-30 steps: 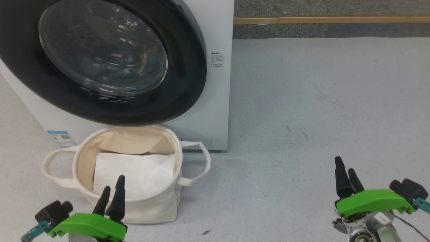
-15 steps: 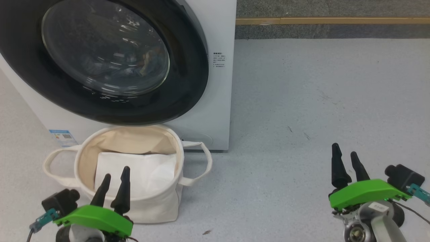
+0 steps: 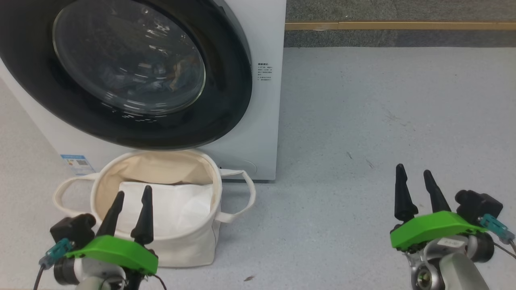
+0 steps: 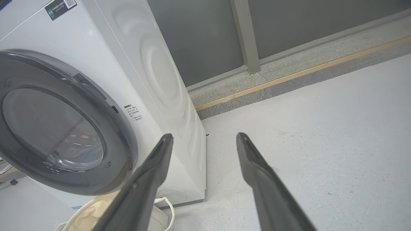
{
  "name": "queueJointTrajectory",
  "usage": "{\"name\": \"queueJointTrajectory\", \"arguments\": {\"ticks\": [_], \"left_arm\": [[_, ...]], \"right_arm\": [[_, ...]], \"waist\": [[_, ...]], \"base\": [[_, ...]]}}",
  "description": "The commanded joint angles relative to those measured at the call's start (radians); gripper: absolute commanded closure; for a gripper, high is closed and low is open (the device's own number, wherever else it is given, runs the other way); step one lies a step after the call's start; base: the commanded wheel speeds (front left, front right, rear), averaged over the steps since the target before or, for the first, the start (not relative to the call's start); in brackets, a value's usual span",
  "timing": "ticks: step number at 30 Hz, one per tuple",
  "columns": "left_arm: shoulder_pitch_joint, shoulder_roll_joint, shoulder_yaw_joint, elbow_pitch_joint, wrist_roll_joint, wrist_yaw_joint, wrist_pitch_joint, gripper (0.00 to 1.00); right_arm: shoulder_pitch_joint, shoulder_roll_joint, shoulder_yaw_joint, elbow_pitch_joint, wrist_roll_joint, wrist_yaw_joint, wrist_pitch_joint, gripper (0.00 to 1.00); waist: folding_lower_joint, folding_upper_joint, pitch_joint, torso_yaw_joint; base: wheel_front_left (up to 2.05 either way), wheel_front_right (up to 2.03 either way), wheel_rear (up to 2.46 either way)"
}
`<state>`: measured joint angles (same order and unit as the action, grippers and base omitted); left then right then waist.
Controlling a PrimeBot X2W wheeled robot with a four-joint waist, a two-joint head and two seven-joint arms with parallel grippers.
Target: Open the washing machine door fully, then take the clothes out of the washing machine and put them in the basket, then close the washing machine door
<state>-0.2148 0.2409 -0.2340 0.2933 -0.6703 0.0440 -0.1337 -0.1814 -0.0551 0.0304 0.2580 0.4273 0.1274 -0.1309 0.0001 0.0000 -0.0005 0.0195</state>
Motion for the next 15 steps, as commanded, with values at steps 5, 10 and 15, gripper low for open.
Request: {"name": "queueJointTrajectory", "arguments": {"ticks": [5, 10, 15], "left_arm": [[-0.068, 0.02, 0.047, -0.062, 0.04, 0.01, -0.025, 0.0], [-0.074, 0.017, 0.054, -0.057, 0.087, 0.007, -0.04, 0.0], [-0.087, 0.009, 0.079, -0.059, 0.122, -0.004, -0.054, 0.0]], "right_arm": [[-0.069, 0.0, 0.011, -0.047, -0.082, 0.002, -0.028, 0.0], [-0.081, 0.003, 0.023, -0.051, -0.149, 0.002, -0.042, 0.0], [-0.09, 0.005, 0.009, -0.061, -0.208, 0.003, -0.057, 0.0]], "waist": [[0.0, 0.0, 0.001, 0.001], [0.0, 0.0, 0.001, 0.002], [0.0, 0.0, 0.0, 0.007]], "base": [[0.0, 0.0, 0.0], [0.0, 0.0, 0.0], [0.0, 0.0, 0.0]]}}
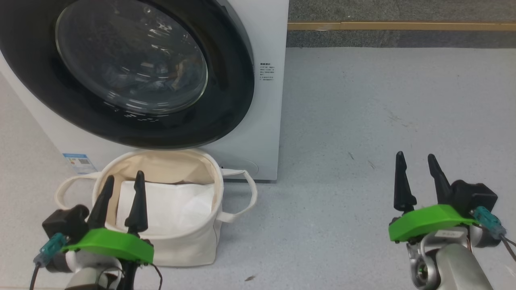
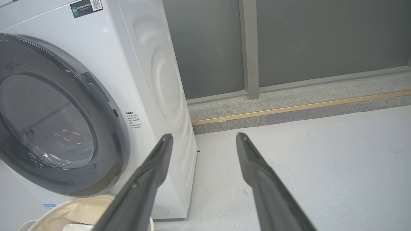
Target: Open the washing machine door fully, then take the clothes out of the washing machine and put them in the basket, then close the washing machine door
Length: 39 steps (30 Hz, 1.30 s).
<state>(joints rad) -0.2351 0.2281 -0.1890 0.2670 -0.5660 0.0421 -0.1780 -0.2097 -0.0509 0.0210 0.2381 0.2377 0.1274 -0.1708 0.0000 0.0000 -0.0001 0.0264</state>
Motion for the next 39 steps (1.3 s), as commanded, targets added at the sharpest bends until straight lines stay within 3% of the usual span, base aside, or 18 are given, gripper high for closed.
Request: {"name": "queueJointTrajectory", "arguments": {"ticks": [1, 25, 39], "left_arm": [[-0.07, 0.022, 0.037, -0.033, 0.029, -0.003, -0.013, 0.0], [-0.094, 0.003, 0.084, -0.041, 0.291, -0.07, -0.083, 0.0], [-0.097, -0.016, 0.12, -0.028, 0.307, -0.092, -0.084, 0.0]], "right_arm": [[-0.063, 0.001, 0.018, -0.041, -0.03, 0.003, -0.02, 0.0], [-0.081, 0.001, 0.04, -0.055, -0.195, 0.003, -0.09, 0.0], [-0.086, 0.001, 0.041, -0.061, -0.171, 0.003, -0.091, 0.0]], "waist": [[0.0, 0.0, 0.0, 0.0], [0.0, 0.0, -0.006, 0.006], [0.0, 0.0, -0.006, 0.009]], "base": [[0.0, 0.0, 0.0], [0.0, 0.0, 0.0], [0.0, 0.0, 0.0]]}}
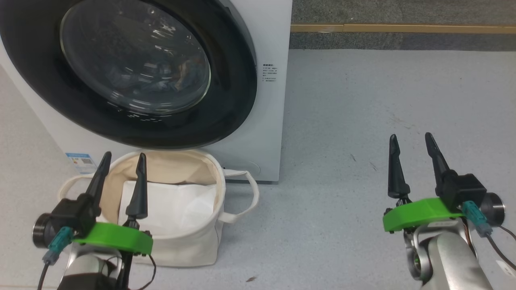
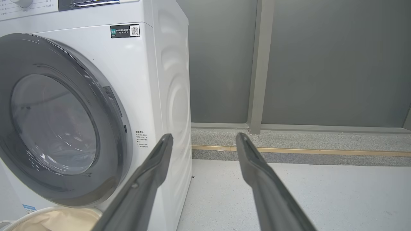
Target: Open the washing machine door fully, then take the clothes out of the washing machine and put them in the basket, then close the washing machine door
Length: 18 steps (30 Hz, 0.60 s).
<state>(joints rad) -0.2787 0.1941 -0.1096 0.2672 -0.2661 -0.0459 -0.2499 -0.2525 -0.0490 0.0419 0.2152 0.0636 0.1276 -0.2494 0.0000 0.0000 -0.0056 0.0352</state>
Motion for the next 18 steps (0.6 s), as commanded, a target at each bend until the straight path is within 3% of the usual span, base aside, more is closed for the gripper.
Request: {"name": "queueJointTrajectory", "arguments": {"ticks": [1, 15, 18], "left_arm": [[-0.053, 0.016, 0.044, -0.024, 0.004, -0.006, -0.012, 0.0], [-0.072, 0.012, 0.043, 0.073, -0.045, -0.027, 0.001, 0.0], [-0.082, 0.015, 0.037, 0.074, -0.038, -0.023, -0.001, 0.0]], "right_arm": [[-0.043, -0.001, 0.019, -0.038, 0.004, 0.003, -0.012, 0.0], [-0.034, -0.001, 0.038, -0.034, 0.102, 0.003, -0.012, 0.0], [-0.041, -0.001, 0.043, -0.036, 0.206, 0.003, -0.012, 0.0]], "waist": [[0.0, 0.0, 0.0, 0.0], [0.0, 0.0, 0.009, 0.005], [0.0, 0.0, 0.025, 0.01]], "base": [[0.0, 0.0, 0.0], [0.0, 0.0, 0.0], [0.0, 0.0, 0.0]]}}
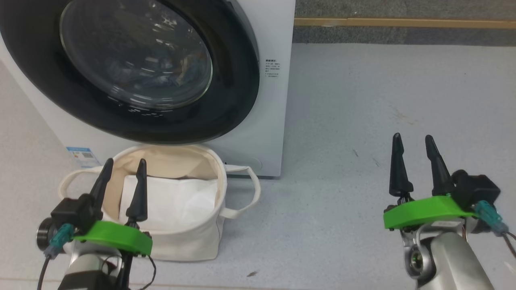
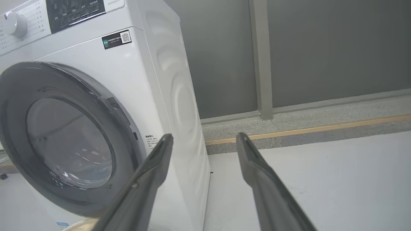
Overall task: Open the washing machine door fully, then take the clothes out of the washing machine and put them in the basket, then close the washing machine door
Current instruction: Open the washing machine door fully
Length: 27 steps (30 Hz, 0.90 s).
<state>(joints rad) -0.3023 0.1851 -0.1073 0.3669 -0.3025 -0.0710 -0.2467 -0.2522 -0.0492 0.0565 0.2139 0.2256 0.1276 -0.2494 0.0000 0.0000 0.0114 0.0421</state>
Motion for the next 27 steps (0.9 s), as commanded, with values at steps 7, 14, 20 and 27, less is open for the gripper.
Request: {"name": "queueJointTrajectory", "arguments": {"ticks": [7, 14, 20, 27], "left_arm": [[-0.072, 0.012, 0.028, -0.03, -0.008, 0.002, -0.009, 0.0], [-0.09, -0.009, 0.022, -0.047, -0.004, 0.004, -0.013, 0.0], [-0.102, -0.027, 0.019, -0.054, 0.003, 0.003, -0.014, 0.0], [-0.106, -0.067, 0.016, -0.064, 0.014, -0.006, -0.015, 0.0]], "right_arm": [[-0.089, -0.056, 0.081, -0.005, 0.232, 0.003, -0.012, 0.0], [-0.211, -0.15, 0.112, 0.035, 0.577, 0.003, 0.046, 1.0], [-0.336, -0.203, 0.081, 0.072, 0.932, 0.003, 0.235, 1.0], [-0.526, -0.289, 0.037, 0.21, 1.242, 0.003, 0.578, 1.0]], "waist": [[0.0, 0.0, 0.048, 0.022], [0.0, 0.0, 0.106, 0.057], [0.0, 0.0, 0.163, 0.094], [0.0, 0.0, 0.239, 0.163]], "base": [[0.0, 0.0, 0.0], [0.0, 0.0, 0.0], [0.0, 0.0, 0.0], [0.0, 0.0, 0.0]]}}
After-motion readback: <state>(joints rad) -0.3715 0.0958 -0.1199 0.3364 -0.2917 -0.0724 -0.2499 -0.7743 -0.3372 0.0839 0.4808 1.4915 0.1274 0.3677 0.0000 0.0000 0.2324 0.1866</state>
